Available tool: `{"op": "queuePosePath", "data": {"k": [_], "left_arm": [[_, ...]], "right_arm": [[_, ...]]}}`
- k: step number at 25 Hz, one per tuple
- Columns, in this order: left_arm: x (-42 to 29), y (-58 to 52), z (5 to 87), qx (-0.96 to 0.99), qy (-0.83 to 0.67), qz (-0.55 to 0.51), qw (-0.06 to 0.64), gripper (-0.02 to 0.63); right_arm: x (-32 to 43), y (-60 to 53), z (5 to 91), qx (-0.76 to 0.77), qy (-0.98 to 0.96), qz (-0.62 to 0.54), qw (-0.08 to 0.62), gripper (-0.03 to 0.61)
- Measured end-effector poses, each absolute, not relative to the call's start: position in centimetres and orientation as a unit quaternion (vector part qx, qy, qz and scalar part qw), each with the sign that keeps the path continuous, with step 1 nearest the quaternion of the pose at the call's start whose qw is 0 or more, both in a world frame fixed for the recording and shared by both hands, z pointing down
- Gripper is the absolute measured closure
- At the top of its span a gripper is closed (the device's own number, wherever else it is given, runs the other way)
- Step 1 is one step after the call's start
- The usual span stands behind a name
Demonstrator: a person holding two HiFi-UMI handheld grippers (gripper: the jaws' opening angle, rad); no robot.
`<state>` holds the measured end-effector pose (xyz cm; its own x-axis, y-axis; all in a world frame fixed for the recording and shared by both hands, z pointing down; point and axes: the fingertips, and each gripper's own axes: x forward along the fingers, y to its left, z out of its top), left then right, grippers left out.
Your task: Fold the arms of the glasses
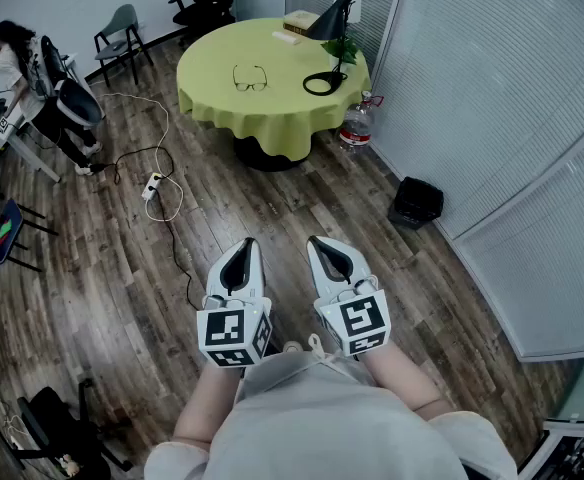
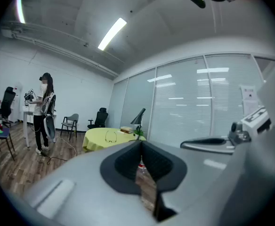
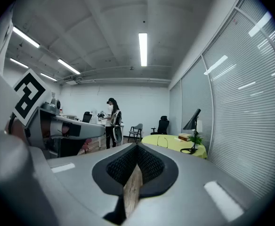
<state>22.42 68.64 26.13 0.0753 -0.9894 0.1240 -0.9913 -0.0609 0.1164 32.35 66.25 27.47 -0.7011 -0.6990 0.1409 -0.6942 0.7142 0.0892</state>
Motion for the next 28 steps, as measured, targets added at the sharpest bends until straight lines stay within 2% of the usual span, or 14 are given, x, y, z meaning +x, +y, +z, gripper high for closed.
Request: {"op": "queuePosePath", "data": {"k": [10,17,28], "left_arm": [[23.3,67.6,26.0,0.731,-0.678,0.015,0.077,0.607],[23.5,66.4,26.4,0.734,-0.675,0.031,0.075,0.607],[19.7,60.5,29.3,0.739,-0.666,0.044,0.088,0.607]], "right_arm": [[33.0,65.6,27.6,0.38,-0.922,-0.014,0.08,0.58],[32.4,64.5,28.6,0.362,-0.929,0.049,0.066,0.58],[28.8,58.3,31.2,0.367,-0.925,0.058,0.08,0.58]]}}
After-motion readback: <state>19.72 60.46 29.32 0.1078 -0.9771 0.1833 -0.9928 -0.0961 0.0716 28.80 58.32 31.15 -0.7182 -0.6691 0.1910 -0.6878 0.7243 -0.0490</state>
